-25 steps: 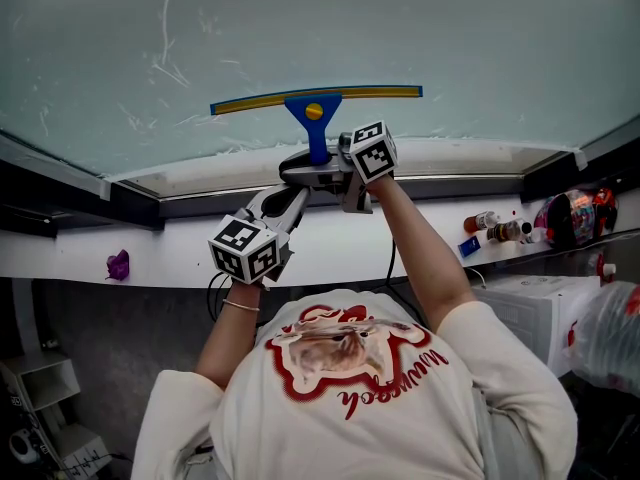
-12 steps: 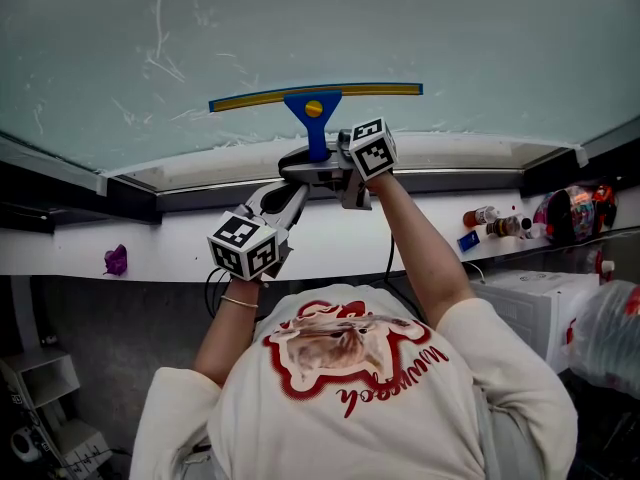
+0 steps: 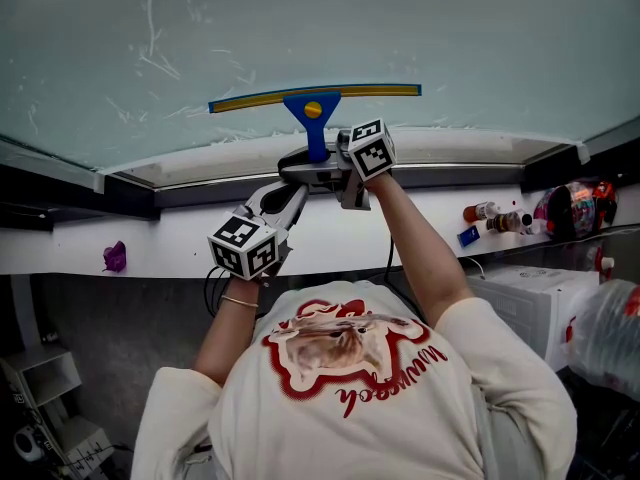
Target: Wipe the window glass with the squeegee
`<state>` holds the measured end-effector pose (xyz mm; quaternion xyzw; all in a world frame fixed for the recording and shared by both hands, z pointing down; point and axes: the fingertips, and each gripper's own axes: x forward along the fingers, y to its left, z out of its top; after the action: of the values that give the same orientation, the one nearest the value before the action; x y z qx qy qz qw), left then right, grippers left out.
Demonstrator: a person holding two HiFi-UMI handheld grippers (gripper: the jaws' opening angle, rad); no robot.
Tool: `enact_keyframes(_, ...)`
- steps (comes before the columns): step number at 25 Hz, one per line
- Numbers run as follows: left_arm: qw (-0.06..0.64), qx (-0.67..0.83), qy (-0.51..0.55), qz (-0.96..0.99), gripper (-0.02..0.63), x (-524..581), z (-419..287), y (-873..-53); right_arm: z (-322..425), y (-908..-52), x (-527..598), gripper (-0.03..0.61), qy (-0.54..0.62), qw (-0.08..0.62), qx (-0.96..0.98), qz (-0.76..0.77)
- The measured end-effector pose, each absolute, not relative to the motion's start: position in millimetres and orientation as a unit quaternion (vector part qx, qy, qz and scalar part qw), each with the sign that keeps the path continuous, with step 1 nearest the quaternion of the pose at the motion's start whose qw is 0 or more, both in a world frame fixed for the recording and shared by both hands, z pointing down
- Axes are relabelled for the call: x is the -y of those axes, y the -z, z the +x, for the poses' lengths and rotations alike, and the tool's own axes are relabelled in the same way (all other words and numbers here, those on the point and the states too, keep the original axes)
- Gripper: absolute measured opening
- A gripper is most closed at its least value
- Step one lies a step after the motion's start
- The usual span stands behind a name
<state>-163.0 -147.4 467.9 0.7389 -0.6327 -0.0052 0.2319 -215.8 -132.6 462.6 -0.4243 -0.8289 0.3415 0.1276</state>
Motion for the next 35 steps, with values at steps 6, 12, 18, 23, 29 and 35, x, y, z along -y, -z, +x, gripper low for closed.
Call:
enact_keyframes(6, 0.247, 0.633, 0.009, 0.734, 0.006, 145.8, -161.5, -476.8, -214.7, -474.8, 132.3, 0.091, -0.356, 0.131, 0.823, -0.422)
enact_keyframes(12, 0.257, 0.633, 0.009, 0.730, 0.006, 144.0, -159.6, -485.5, -212.3, -482.6, 130.1, 0.091, -0.371, 0.131, 0.819, -0.418)
enact_keyframes(18, 0.264, 0.633, 0.013, 0.728, 0.006, 143.3, -158.3, -491.4, -211.3, -488.3, 129.0, 0.091, -0.377, 0.133, 0.815, -0.420)
enact_keyframes(23, 0.275, 0.631, 0.008, 0.725, 0.006, 142.9, -156.3, -499.2, -209.0, -496.5, 127.8, 0.091, -0.378, 0.142, 0.813, -0.420)
enact_keyframes(29, 0.288, 0.631, 0.009, 0.721, 0.006, 143.1, -156.1, -508.8, -209.0, -506.3, 128.3, 0.091, -0.383, 0.146, 0.811, -0.417)
enact_keyframes(35, 0.296, 0.629, 0.009, 0.719, 0.006, 143.2, -155.5, -515.6, -208.3, -513.5, 128.1, 0.091, -0.387, 0.150, 0.809, -0.416)
